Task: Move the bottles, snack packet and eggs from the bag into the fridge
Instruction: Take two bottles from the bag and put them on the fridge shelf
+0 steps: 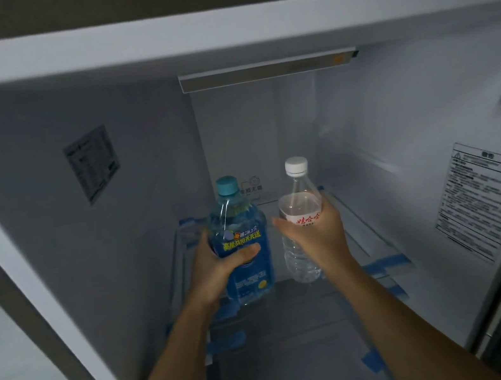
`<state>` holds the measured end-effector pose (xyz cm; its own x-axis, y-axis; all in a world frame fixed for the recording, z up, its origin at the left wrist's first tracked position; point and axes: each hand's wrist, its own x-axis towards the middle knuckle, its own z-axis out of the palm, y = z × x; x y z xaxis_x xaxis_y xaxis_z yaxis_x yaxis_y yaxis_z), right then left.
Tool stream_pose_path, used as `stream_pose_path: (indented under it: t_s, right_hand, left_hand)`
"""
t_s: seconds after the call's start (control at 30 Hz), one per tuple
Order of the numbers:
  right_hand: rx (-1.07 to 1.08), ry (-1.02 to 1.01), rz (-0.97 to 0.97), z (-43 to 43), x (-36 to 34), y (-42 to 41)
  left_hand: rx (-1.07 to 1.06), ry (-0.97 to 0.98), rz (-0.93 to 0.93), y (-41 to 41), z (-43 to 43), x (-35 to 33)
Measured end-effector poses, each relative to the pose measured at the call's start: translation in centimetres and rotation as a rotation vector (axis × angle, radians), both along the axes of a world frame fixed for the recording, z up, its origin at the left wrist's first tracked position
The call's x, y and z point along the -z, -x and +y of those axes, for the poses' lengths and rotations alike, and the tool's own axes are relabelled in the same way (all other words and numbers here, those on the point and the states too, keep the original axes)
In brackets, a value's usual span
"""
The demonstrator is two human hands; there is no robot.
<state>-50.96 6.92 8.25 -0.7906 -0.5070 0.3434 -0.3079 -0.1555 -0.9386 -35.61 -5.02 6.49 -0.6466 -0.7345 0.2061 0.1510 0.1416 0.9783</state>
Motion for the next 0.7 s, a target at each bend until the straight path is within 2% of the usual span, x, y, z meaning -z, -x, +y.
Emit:
stream_pose_path:
  t_s: [0.23,0.37,0.47,0.6,0.7]
  right_hand:
    - [-0.01,-0.018,0.001,-0.5,0.6,0.5]
    - [-0.074,-0.044,0.023,0.1,0.9,0.8]
    - [-0.097,-0.202,0.101,1.3,3.3,1.1]
    - [-0.017,-0.437,0.285,3.4,6.9,0.5]
    - [0.057,-0.495,0.403,3.6,7.1,0.5]
  left_hand:
    - [-0.058,0.109,-0.077,-0.2,0.4,0.7]
    - [-0.128,0.296,-0.199,-1.1,1.2,3.0]
    - [-0.269,0.434,-0.357,-1.6,2.0,4.1]
    - [-0.325,0.431,-0.412,-1.4,1.7,4.5]
    - [-0.349,0.375,-0.398,-0.8,1.6,4.2]
